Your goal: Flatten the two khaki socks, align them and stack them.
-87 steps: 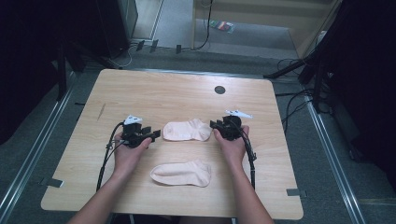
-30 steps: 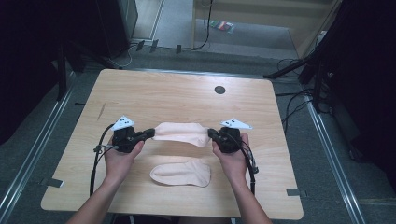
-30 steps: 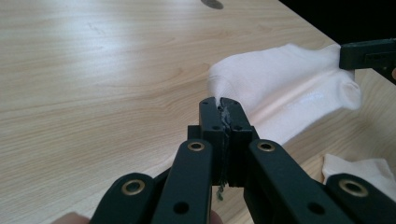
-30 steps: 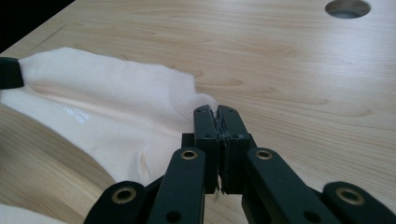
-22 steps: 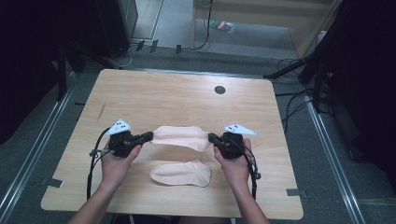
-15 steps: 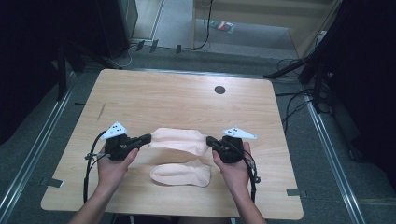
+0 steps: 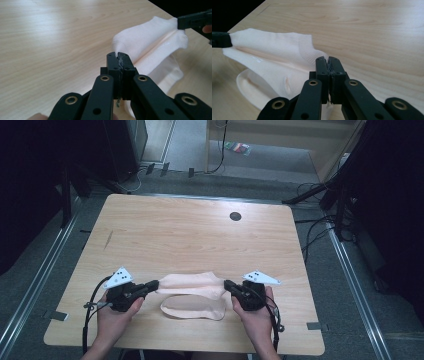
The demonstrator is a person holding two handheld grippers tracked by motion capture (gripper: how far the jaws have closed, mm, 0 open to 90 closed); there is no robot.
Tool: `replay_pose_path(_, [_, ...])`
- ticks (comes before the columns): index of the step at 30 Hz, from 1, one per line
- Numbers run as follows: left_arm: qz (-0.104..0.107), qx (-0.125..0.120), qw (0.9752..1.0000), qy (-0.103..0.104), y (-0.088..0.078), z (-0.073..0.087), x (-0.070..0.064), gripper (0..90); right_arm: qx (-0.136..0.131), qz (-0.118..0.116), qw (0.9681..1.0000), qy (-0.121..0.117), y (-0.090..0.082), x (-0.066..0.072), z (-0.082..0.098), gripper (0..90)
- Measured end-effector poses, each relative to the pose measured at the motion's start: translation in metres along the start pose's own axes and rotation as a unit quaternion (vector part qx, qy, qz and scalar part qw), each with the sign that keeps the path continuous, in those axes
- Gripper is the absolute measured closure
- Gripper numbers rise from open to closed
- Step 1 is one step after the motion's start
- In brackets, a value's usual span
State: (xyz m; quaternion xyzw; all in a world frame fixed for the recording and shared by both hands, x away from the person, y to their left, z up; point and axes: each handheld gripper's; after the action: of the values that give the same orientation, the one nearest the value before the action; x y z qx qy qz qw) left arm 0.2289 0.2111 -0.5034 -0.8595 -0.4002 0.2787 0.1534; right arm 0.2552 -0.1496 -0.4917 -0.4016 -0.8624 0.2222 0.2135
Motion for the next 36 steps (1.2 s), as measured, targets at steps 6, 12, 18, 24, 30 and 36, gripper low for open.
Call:
replay_pose_path(6, [0.002,0.015,0.9998,0.011,-0.002,0.013,-0.011,90.0,0.014,-0.02,0.9996,0.014,-0.004,0.003,0.015,87.6])
replay_pose_path(12, [0.012,0.036,0.9992,0.015,-0.001,0.024,-0.014,90.0,0.016,-0.03,0.9991,0.027,-0.004,0.004,0.027,87.3])
replay_pose_path(18, [-0.002,0.065,0.9971,0.039,0.01,0.032,-0.019,89.8,0.028,-0.014,0.9995,-0.003,0.003,0.01,0.03,86.7])
replay_pose_path(24, [-0.013,0.082,0.9954,0.048,0.021,0.039,-0.017,89.5,0.044,0.003,0.9987,-0.026,0.008,0.011,0.035,86.3])
replay_pose_path(30, [-0.043,0.099,0.9907,0.083,0.031,0.044,-0.022,89.1,0.061,0.019,0.9968,-0.048,0.015,0.009,0.041,86.1])
replay_pose_path(36, [-0.056,0.096,0.9912,0.072,0.034,0.043,-0.019,89.3,0.086,0.026,0.9952,-0.039,0.017,0.004,0.047,86.7])
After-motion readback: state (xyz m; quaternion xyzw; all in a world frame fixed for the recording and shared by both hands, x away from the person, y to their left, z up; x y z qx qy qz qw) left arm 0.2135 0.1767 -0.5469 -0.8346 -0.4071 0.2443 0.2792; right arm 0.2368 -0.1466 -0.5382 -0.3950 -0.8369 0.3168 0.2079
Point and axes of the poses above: each handheld gripper's, and its own axes: y roughly forward along the jaws, z roughly out of its underside, x roughly to its left, and after that the axes turned 7 degrees about -y, right-handed
